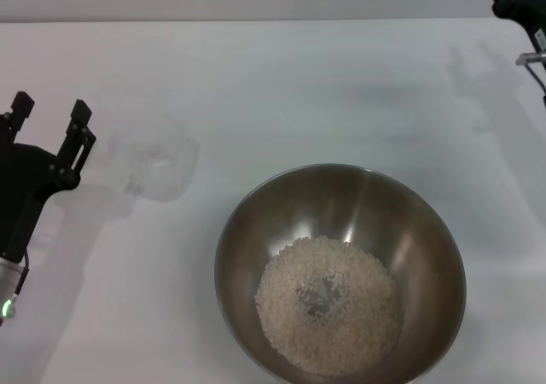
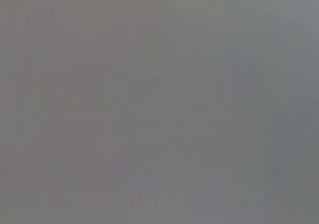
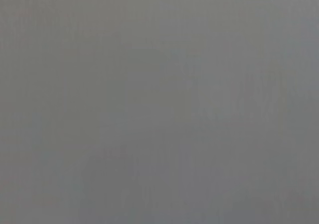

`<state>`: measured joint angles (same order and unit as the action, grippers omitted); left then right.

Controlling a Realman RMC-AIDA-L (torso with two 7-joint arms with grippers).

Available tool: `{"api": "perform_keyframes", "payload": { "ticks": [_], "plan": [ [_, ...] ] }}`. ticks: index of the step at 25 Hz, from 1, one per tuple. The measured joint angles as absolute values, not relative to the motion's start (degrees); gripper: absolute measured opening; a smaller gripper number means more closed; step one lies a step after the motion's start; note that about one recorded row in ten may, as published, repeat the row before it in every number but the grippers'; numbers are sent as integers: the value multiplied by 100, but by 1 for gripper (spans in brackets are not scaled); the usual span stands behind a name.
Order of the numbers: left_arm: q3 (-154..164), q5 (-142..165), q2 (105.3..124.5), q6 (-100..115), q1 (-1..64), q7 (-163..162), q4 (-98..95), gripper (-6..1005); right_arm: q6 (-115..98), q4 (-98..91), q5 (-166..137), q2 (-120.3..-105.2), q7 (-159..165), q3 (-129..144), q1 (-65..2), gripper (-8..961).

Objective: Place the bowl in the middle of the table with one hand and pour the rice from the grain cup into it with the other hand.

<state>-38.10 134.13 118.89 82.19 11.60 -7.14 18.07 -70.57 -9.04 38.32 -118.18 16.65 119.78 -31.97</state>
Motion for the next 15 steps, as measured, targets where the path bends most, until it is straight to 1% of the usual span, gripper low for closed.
{"api": "perform_keyframes", "payload": {
  "ticks": [6, 15],
  "plan": [
    [-3972, 13409, 11874, 8218, 1216, -736, 1809, 714, -7017, -899, 3658, -11856, 1805, 11977, -3137, 655],
    [-3972, 13412, 11880, 8230, 1340, -739, 1821, 710, -7046, -805, 3608, -11838, 2061, 11836, -3086, 659]
  ]
}}
